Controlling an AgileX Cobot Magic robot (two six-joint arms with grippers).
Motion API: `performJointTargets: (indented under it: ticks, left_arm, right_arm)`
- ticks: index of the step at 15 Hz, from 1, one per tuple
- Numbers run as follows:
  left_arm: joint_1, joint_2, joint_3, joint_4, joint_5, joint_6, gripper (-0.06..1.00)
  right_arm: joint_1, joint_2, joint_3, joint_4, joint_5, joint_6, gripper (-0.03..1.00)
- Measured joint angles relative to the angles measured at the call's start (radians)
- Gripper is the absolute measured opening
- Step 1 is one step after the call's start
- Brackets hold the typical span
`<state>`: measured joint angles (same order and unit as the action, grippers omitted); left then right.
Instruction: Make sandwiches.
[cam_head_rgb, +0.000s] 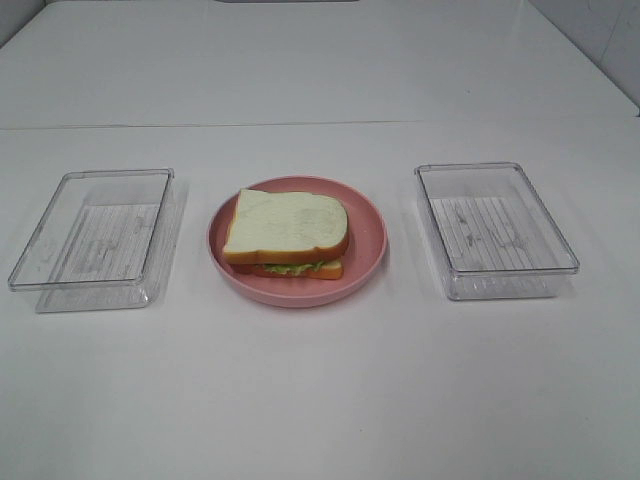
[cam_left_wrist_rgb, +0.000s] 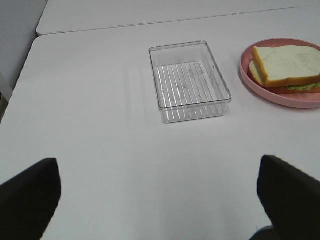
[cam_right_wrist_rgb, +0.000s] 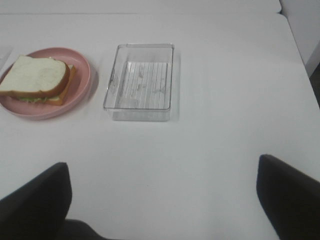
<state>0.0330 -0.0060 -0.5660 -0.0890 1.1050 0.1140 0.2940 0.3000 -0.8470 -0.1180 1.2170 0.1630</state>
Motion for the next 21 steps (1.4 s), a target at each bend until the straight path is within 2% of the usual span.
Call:
performJointTargets:
  ticks: [6,8,14,21]
  left_arm:
    - [0.000,0.000,0.000,0.000,0.000,0.000,0.99]
    - [0.000,0.000,0.000,0.000,0.000,0.000,0.99]
    - [0.000,0.000,0.000,0.000,0.000,0.000,0.99]
    - [0.000,0.000,0.000,0.000,0.000,0.000,0.99]
  right_arm:
    - [0.000,-0.172,0.331,0.005,0.009,-0.010,0.97]
    - [0.000,-0.198,0.341,0.005,0.007,-0.010,0.97]
    - [0.000,-0.272,0.384,0.014,-0.093,-0.030,0.97]
    - [0.000,-0.304,0.393,0.016,-0.100,-0.036,0.97]
